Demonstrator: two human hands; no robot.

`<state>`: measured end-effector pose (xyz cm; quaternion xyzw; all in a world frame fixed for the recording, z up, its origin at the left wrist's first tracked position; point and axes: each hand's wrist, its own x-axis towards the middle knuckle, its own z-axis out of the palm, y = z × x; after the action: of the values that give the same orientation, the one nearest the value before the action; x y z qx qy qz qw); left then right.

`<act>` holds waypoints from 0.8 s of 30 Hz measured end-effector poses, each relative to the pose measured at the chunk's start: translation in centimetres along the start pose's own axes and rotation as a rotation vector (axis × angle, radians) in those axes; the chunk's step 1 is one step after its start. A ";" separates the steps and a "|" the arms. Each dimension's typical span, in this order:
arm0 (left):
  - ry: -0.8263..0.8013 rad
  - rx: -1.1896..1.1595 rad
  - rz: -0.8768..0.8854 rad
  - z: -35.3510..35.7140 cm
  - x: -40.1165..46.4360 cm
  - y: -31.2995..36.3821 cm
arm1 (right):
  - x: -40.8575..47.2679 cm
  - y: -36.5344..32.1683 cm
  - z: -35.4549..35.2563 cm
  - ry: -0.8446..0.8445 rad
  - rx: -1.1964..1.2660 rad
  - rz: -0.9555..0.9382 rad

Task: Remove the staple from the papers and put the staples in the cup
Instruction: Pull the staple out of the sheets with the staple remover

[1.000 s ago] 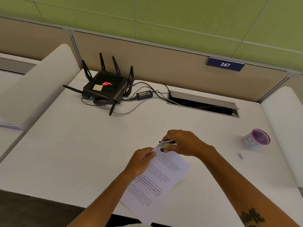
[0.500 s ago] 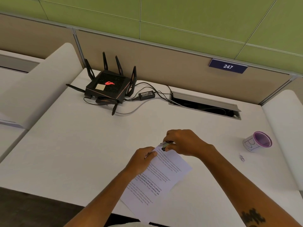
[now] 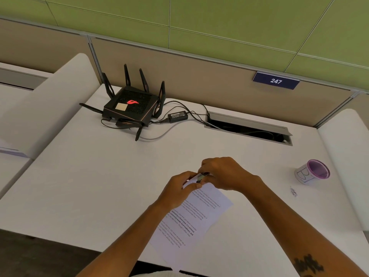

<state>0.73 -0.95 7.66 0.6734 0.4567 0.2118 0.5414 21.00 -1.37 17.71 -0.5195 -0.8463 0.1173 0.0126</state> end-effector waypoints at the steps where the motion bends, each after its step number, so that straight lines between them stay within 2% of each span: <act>1: 0.004 0.003 0.010 0.1 0.0 -0.1 | -0.1 0.0 0.0 0.003 -0.005 -0.004; 12: 0.046 -0.013 0.044 0.9 -0.8 0.5 | -0.1 0.2 0.3 0.005 -0.067 -0.009; 17: 0.038 -0.066 0.024 0.7 -1.0 0.5 | -0.7 0.8 0.1 -0.014 0.039 0.036; 21: 0.048 -0.100 -0.014 0.3 -1.4 0.9 | -1.8 1.7 0.0 -0.013 0.132 0.172; 24: 0.078 -0.087 -0.031 0.0 -1.8 1.2 | -2.9 2.2 0.0 0.090 0.328 0.341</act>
<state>0.31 -2.49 9.17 0.6334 0.4780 0.2491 0.5552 24.29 -2.95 17.57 -0.6507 -0.7144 0.2304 0.1144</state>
